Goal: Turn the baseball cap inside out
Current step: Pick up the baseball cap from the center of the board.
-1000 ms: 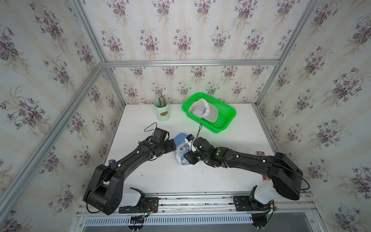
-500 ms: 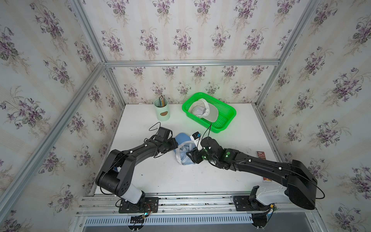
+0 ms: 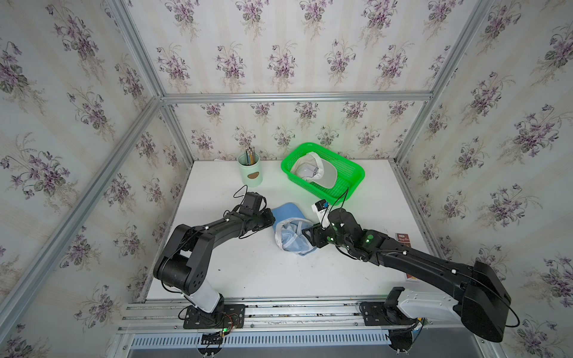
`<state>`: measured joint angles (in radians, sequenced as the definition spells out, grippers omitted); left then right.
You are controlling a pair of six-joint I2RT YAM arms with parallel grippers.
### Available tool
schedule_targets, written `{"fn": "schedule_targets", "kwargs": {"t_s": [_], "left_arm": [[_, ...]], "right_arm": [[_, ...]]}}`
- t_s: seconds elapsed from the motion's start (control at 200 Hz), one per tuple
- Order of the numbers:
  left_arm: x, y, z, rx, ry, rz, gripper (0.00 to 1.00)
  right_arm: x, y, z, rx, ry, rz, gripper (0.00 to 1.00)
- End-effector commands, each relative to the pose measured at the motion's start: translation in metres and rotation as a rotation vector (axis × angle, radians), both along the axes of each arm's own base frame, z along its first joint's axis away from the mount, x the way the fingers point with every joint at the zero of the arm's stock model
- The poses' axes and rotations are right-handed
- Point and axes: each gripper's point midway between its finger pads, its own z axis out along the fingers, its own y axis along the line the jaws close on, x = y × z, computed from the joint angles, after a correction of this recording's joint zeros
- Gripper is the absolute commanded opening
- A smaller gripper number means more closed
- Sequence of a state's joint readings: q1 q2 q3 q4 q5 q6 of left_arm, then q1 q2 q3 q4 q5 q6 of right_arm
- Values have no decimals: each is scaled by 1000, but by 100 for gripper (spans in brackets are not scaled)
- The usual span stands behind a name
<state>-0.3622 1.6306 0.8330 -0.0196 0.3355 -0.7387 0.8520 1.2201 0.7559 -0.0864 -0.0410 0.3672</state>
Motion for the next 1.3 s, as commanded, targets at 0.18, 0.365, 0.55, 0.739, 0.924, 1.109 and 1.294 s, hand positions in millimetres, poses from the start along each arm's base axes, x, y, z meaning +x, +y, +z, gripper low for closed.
{"fn": "schedule_targets", "kwargs": {"t_s": [0.18,0.365,0.55,0.739,0.924,1.109,1.294], "left_arm": [[2,-9,26,-35,-71,-71,2],[9,-12,77,-48,-249,-118,0],[14,3,122,-22,-396,-39,0],[9,6,155,-46,-490,-35,0],[3,9,178,-8,-536,-51,0],[0,13,195,-6,-616,25,0],[-5,7,204,37,-630,-36,0]], "right_arm": [[5,-10,-5,5,37,-44,62],[1,-12,1,74,72,-20,63],[-12,-5,21,153,71,42,60],[-14,-23,20,129,-16,25,71],[-23,-14,47,196,-85,134,66],[-20,-4,36,234,-50,140,63],[-18,-29,32,183,-163,78,74]]}}
